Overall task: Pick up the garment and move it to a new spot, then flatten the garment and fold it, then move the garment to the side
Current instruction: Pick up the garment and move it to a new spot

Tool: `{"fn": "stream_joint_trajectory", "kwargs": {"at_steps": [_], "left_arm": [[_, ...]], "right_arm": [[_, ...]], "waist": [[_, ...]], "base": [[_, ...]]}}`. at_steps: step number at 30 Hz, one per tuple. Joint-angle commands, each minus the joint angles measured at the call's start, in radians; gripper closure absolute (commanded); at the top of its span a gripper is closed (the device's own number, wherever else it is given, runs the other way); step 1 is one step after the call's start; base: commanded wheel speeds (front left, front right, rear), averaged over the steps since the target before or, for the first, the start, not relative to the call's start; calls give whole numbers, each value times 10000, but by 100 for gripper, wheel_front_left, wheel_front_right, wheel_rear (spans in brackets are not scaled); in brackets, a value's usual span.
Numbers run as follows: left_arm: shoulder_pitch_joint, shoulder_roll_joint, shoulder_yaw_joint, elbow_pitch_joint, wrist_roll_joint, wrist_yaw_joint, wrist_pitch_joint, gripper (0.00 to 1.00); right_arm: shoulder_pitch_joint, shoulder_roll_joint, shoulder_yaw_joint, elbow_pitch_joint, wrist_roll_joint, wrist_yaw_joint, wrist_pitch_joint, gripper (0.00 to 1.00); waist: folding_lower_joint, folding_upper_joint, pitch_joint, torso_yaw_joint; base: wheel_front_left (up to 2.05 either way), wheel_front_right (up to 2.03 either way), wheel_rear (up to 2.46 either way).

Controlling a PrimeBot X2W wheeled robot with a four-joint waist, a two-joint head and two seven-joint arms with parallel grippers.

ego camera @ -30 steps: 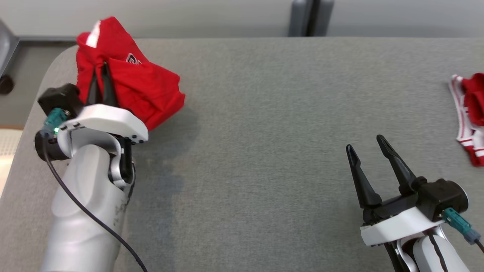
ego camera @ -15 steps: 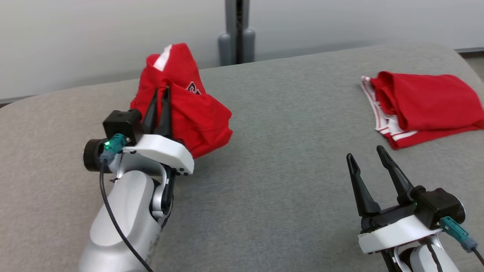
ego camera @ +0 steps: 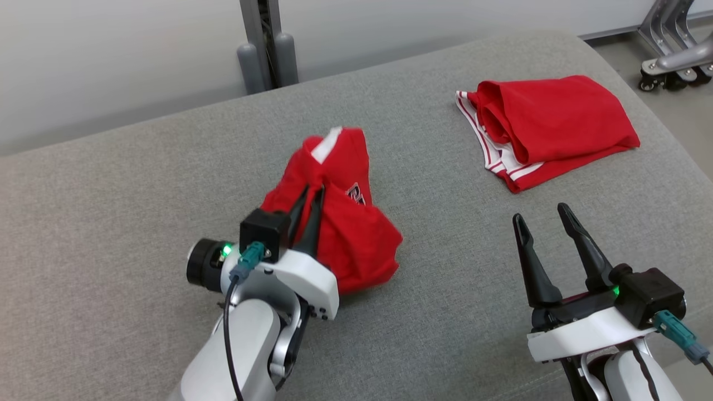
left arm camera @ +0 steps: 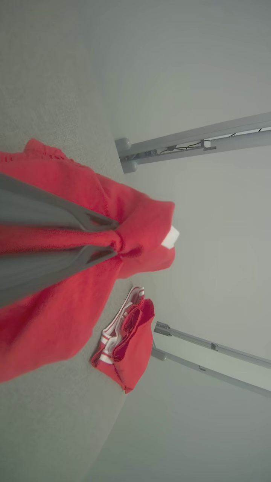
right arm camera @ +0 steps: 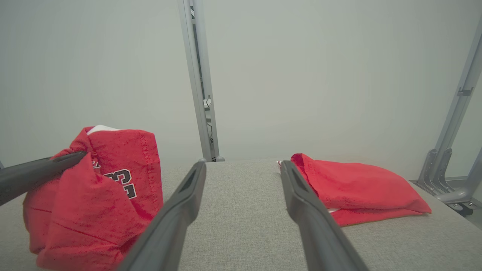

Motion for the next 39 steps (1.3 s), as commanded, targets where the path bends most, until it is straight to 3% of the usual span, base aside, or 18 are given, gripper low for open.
{"fn": "stream_joint_trajectory", "kwargs": {"at_steps": [1,7,8,9,10,19,30,33,39], "left_arm": [[154,61,-58,61,-78,5,5,100],[892,57,-812,336,-861,-154,534,100],[994,53,-937,335,-1062,-204,620,86],[1064,56,-1029,335,-1213,-219,727,51],[1124,52,-1120,316,-1393,-214,774,0],[1124,68,-1197,-584,-2098,102,293,0],[1997,971,-68,-2430,-2013,1064,-704,0],[2542,1028,414,-2867,-2241,1168,-1026,0],[3633,1207,1013,-3495,-1694,1488,-1277,0]], "right_arm": [[-108,-13,-62,-59,67,-3,-55,0],[-155,20,-241,-83,58,-3,-55,0],[-133,17,-266,-69,41,-3,-55,0],[-123,9,-278,-57,26,-3,-55,0],[-128,7,-276,-41,16,-3,-55,0],[82,-12,-104,38,15,-3,-55,0],[446,-60,253,63,216,-3,-55,0],[586,-46,140,-39,274,-3,-55,0],[1251,-65,-102,-317,217,-3,-55,0]], "waist": [[0,0,162,-73],[0,0,301,30],[0,0,296,76],[0,0,287,128],[0,0,274,182],[0,0,-189,914],[0,0,-829,1906],[0,0,-983,2242],[0,0,-1306,2771]], "base": [[0,0,0],[0,0,0],[0,0,0],[0,0,0],[0,0,0],[0,0,0],[0,0,0],[0,0,0],[0,0,0]]}}
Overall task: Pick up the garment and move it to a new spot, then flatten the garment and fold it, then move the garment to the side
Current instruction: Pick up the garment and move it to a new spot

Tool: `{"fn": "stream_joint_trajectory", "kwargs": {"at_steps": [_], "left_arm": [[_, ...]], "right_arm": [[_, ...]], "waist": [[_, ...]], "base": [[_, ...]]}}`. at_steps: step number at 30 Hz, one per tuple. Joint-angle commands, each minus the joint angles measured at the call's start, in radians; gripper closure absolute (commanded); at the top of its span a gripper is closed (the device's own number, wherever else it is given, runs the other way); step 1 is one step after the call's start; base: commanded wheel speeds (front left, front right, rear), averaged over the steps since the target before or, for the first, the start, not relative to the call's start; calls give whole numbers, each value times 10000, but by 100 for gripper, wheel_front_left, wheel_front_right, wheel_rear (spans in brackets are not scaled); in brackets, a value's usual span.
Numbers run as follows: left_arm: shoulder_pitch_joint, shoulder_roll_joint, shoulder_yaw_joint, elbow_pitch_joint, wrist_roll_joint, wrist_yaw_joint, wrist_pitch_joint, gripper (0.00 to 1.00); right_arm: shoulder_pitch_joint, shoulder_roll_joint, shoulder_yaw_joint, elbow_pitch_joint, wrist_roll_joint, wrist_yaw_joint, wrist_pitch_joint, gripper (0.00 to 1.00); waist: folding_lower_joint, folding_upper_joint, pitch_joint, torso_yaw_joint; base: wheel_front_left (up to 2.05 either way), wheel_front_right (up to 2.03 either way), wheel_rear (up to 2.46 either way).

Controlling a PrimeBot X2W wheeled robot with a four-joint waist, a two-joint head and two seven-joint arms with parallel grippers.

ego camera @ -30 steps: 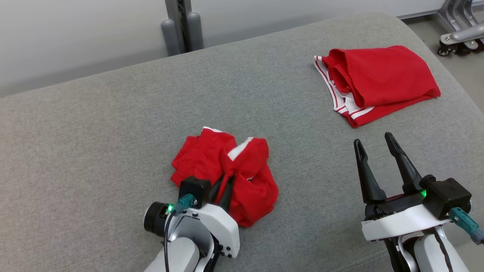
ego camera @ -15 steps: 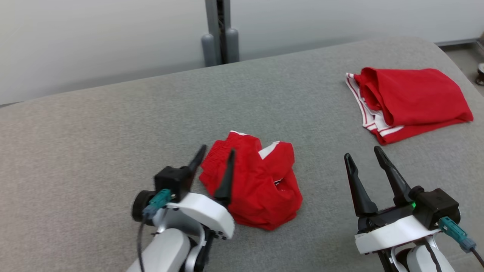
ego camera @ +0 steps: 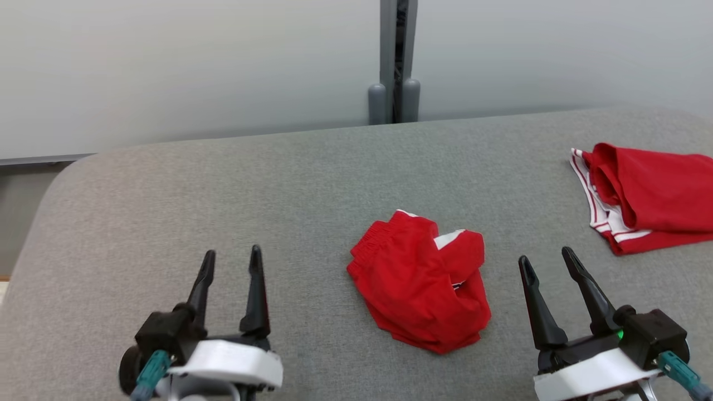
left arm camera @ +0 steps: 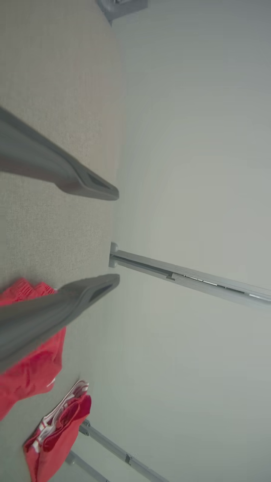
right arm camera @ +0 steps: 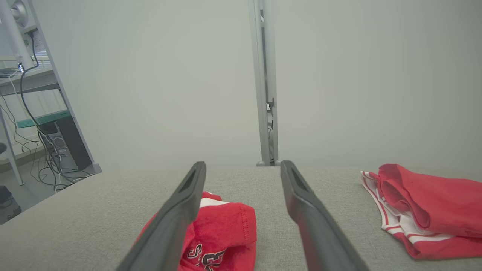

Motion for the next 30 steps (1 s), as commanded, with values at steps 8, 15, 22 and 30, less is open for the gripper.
{"fn": "stream_joint_trajectory", "kwargs": {"at_steps": [8,15,22,30], "left_arm": [[1758,-184,1169,-1011,1873,146,-61,0],[2766,-567,1852,-1168,3021,-375,-62,0],[3230,-833,2240,-964,3920,-976,-65,0],[3395,-1064,2292,-575,4078,-1269,-64,0]], "right_arm": [[753,-46,-258,-231,-102,-3,-55,0],[1047,34,-332,-244,-282,-3,-55,0],[1395,123,-276,-147,-269,-3,-55,0],[1422,157,-198,-32,-313,-3,-55,0]], "waist": [[0,-1,-511,385],[0,-1,-810,383],[0,-1,-1022,360],[0,-1,-1035,328]], "base": [[0,0,0],[0,0,0],[0,0,0],[0,0,0]]}}
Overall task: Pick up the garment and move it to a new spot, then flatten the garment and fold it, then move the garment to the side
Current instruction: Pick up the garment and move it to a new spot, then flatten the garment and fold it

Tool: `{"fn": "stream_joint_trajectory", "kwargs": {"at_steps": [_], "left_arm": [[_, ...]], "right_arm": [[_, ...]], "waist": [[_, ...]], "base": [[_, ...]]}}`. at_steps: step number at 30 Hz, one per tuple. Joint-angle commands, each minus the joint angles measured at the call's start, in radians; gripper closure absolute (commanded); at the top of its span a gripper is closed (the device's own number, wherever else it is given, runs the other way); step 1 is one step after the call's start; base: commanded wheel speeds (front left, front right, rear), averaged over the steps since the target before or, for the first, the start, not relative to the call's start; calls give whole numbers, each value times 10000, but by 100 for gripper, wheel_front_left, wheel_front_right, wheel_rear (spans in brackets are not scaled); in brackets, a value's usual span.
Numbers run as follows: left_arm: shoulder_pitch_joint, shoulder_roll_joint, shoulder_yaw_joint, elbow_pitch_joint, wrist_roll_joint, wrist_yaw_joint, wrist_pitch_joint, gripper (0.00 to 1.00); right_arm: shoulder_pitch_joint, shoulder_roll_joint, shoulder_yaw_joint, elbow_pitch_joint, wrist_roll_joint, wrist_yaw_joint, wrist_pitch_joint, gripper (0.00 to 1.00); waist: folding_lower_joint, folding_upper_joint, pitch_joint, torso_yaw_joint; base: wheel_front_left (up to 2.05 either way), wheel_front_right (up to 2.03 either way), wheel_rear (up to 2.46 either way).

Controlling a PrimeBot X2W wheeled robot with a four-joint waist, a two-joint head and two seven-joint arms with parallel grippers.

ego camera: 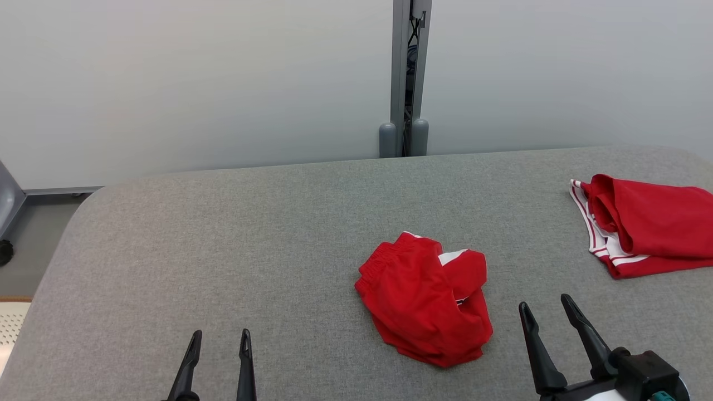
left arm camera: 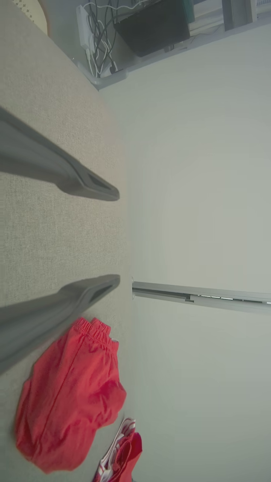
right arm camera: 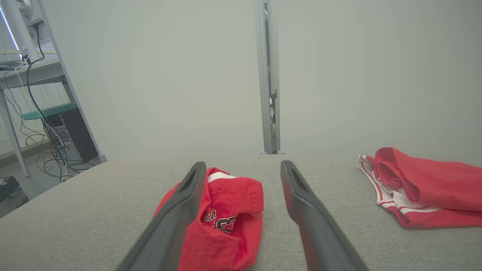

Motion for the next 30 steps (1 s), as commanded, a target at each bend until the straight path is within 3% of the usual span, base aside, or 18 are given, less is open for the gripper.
{"fn": "stream_joint_trajectory", "kwargs": {"at_steps": [1,16,22,30], "left_arm": [[63,26,61,101,65,-96,-35,0],[-289,-29,7,269,31,-102,-34,0],[-954,-27,-55,782,-344,-542,-34,0],[-2969,-27,-459,2606,-659,-1130,31,0]], "right_arm": [[43,5,-22,1,-38,-3,-55,0],[-96,20,2,44,-82,-3,-55,0],[-238,7,105,53,-104,-3,-55,0],[-567,-176,163,38,-69,-3,-55,0]], "waist": [[0,0,13,-14],[0,0,33,-133],[0,0,135,-351],[0,0,617,-1055]], "base": [[0,0,0],[0,0,0],[0,0,0],[0,0,0]]}}
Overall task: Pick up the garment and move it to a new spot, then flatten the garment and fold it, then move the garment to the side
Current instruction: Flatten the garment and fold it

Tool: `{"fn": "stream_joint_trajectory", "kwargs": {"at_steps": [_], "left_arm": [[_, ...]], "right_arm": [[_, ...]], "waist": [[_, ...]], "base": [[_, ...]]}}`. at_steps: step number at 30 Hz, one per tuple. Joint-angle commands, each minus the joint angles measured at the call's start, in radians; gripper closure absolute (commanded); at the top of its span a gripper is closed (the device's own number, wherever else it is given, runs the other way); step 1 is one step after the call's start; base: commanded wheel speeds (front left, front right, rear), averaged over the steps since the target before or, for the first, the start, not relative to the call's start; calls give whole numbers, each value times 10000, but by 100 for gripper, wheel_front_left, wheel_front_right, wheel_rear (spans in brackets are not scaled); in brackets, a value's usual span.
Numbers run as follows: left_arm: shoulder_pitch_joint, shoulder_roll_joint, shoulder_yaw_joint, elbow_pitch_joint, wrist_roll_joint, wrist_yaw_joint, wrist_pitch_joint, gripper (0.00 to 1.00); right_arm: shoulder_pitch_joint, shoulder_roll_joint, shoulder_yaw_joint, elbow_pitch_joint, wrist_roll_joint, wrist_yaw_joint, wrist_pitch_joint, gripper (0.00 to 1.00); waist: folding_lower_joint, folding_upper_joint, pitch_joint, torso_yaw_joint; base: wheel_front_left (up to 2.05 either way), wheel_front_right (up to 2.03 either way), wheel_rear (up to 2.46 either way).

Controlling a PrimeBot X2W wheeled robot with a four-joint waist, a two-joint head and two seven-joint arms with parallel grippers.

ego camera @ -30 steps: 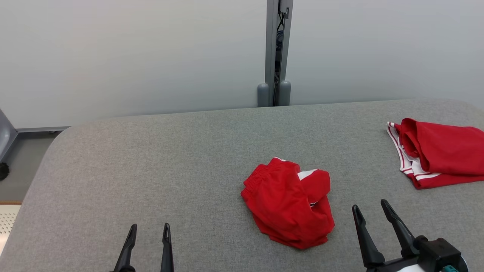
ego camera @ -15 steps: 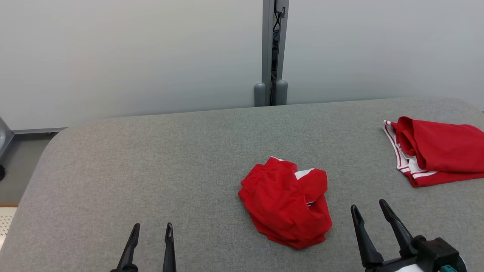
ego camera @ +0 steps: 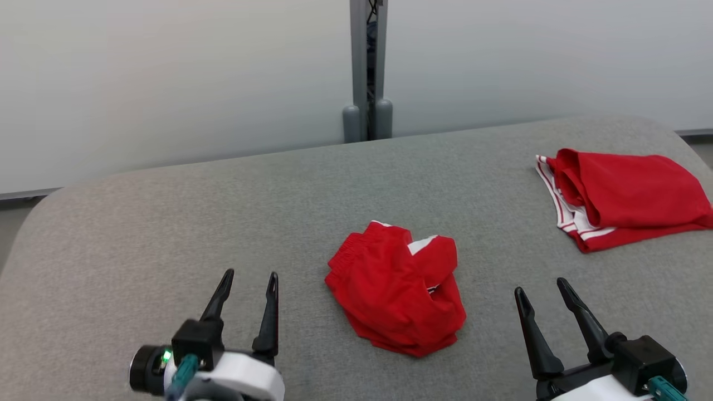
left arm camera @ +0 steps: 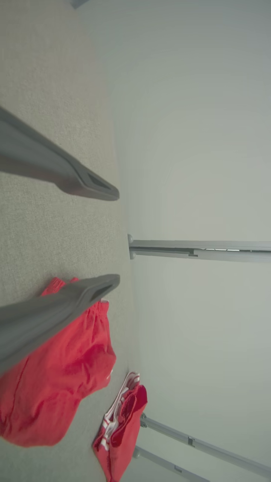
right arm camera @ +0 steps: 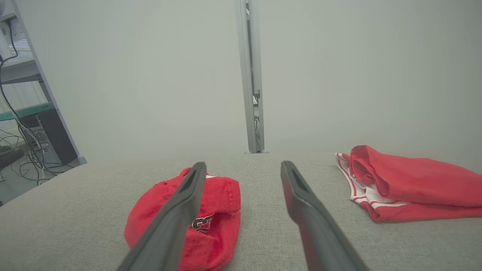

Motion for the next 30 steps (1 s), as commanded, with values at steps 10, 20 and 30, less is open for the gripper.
{"fn": "stream_joint_trajectory", "kwargs": {"at_steps": [10,20,30], "left_arm": [[-3283,41,-635,1911,-397,-387,1914,0],[-6235,44,-1730,2869,-1083,197,5290,0],[-7804,39,-2977,4233,-1578,380,7080,0]], "right_arm": [[-618,-248,76,-139,121,-3,-55,0],[-1407,-247,257,-252,250,-3,-55,0],[-1721,-161,292,-227,311,-3,-55,0]], "waist": [[0,0,1164,-964],[0,0,2522,-1449],[0,0,3004,-1780]], "base": [[0,0,0],[0,0,0],[0,0,0]]}}
